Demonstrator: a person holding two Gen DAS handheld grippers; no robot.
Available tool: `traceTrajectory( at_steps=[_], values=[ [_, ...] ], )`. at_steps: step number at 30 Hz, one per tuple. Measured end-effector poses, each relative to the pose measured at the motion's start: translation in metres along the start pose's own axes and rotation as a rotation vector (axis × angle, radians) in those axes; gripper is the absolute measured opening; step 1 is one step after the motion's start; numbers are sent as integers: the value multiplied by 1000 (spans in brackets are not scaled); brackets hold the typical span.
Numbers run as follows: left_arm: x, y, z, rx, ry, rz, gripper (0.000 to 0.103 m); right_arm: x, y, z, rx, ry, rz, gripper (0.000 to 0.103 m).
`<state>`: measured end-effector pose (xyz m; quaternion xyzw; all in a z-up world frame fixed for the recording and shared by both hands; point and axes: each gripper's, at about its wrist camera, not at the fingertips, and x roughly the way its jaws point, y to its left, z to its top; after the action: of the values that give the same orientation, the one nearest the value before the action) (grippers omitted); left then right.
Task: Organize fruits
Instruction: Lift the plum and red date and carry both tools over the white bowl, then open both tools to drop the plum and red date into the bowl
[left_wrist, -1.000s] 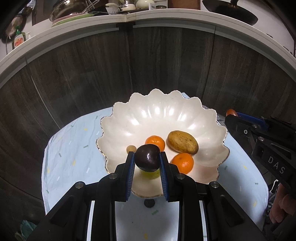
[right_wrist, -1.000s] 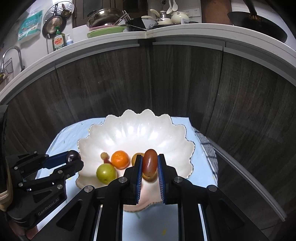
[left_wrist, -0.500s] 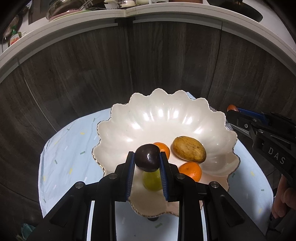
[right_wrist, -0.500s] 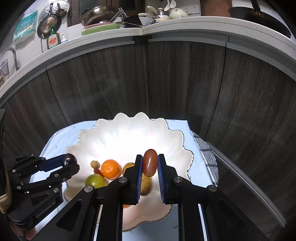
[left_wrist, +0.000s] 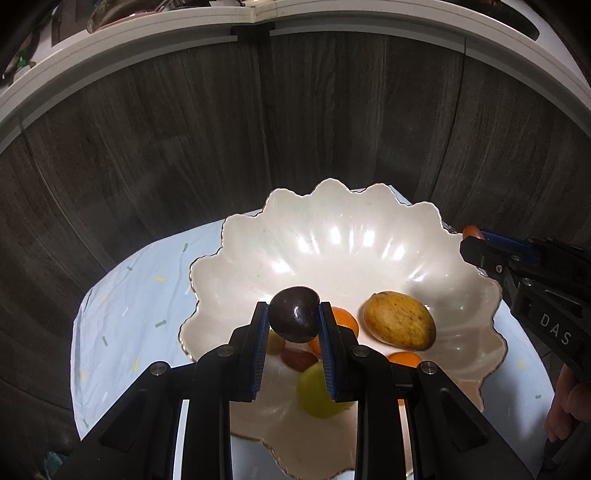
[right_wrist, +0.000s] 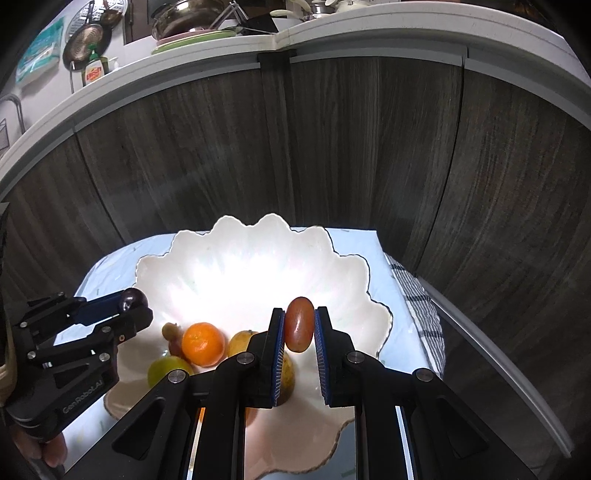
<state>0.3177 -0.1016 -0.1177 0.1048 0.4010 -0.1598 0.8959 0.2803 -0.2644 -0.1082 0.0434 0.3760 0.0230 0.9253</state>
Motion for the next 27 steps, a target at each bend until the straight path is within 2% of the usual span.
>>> traceTrajectory(
  at_steps=[10,11,13,17,19,20,21,23,26,27],
  values=[
    [13,2,9,9,0,-16,28,14,-3,9,8,25,2,17],
    [14,2,9,9,1,-16,31,17,-3,10,8,32,5,17],
    [15,1,11,12,-1,-14,46,19,-3,11,9,37,7,17],
    [16,1,13,17,-1,-7,49,21,-2,12,5,46,10,19],
    [16,2,13,9,-3,-6,57,20,-2,13,5,43,5,28],
    [15,3,13,6,-5,-4,59,17,-2,13,5,35,-1,41],
    [14,3,13,6,-7,0,59,16,-2,13,5,27,-8,48],
    [10,4,13,9,-10,3,60,13,-1,13,3,21,-13,50],
    [5,4,13,8,-16,11,66,10,-1,12,7,21,-14,51],
    [3,5,12,6,-18,13,67,9,-1,11,9,21,-14,54]
  ],
)
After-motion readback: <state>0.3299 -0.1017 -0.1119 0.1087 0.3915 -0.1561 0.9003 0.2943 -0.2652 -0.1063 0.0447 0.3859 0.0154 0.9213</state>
